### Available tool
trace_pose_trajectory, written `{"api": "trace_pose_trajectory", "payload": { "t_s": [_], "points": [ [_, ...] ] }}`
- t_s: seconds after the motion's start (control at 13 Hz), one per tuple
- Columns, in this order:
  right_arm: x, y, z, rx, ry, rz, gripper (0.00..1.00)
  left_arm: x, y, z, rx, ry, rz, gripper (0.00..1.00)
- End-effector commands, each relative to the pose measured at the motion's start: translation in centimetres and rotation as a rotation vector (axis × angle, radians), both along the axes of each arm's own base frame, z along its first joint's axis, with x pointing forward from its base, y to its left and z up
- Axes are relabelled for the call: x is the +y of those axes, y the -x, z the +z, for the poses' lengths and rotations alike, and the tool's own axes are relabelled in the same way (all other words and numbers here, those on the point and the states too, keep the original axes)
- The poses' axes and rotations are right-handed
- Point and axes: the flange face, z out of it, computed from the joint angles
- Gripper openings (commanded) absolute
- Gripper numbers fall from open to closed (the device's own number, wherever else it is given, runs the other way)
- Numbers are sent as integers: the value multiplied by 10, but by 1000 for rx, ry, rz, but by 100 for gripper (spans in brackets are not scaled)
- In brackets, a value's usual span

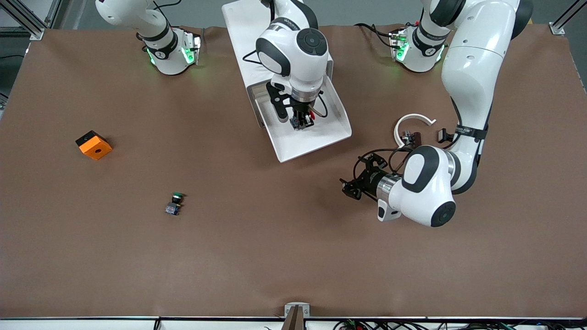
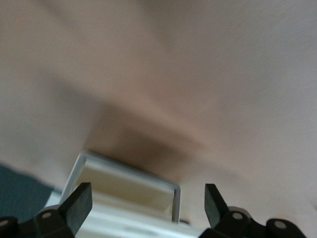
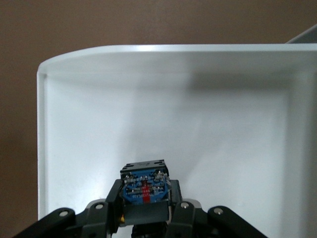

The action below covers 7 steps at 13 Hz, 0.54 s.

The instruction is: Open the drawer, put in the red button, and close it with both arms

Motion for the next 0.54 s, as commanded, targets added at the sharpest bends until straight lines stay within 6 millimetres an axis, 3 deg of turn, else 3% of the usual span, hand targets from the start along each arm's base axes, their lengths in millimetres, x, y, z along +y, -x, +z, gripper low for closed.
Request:
{"api": "trace_pose_trajectory", "payload": {
  "t_s": [0.0,0.23,0.38,0.46],
  "points": [
    [6,-3,-2,-24,6,-15,0,-9,-3,9,-144,-20,-90,100],
    [7,-9,-13,-30,1,-22,0,-23,-8,14,-286,-92,-152,100],
    [8,-13,-12,-33,-5,-25,0,-41,-3,37,-391,-125,-272,100],
    [10,-15,-14,-35,-5,-27,0,-44,-2,39,-408,-145,-297,100]
  ]
}}
